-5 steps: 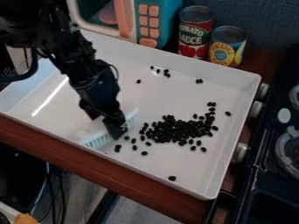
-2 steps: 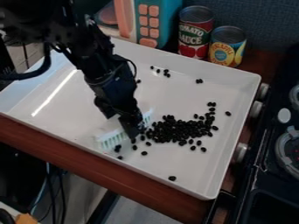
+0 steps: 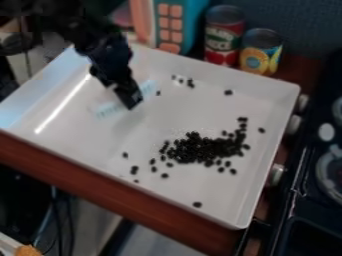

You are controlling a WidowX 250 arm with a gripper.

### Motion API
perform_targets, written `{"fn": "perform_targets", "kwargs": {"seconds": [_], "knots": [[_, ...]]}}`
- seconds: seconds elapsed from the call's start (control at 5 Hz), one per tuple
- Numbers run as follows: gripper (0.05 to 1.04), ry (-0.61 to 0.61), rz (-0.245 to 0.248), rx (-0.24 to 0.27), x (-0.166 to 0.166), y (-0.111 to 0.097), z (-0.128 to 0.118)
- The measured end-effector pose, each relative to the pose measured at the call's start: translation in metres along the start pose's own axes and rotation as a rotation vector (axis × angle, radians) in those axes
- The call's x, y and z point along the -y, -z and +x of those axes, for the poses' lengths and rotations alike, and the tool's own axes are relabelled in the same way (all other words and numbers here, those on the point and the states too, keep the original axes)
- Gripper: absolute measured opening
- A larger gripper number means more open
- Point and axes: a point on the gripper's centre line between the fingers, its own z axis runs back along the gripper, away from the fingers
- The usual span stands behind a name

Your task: Sweep into pile

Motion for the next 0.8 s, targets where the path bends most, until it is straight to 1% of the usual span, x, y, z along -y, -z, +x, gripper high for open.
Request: {"fn": "perform_targets", "kwargs": {"seconds": [0.2,0.4,0.6,0.8], "knots": [[0.751,-0.006,-0.009,-0.034,-0.034,0.019,-0.004],[0.751,0.018,-0.021,-0.080,-0.042,0.031,-0.008],[0.812,0.060,-0.035,-0.084,-0.042,0.030,0.000],[0.956,0.113,-0.054,-0.073,-0.044,0.024,0.009]]}}
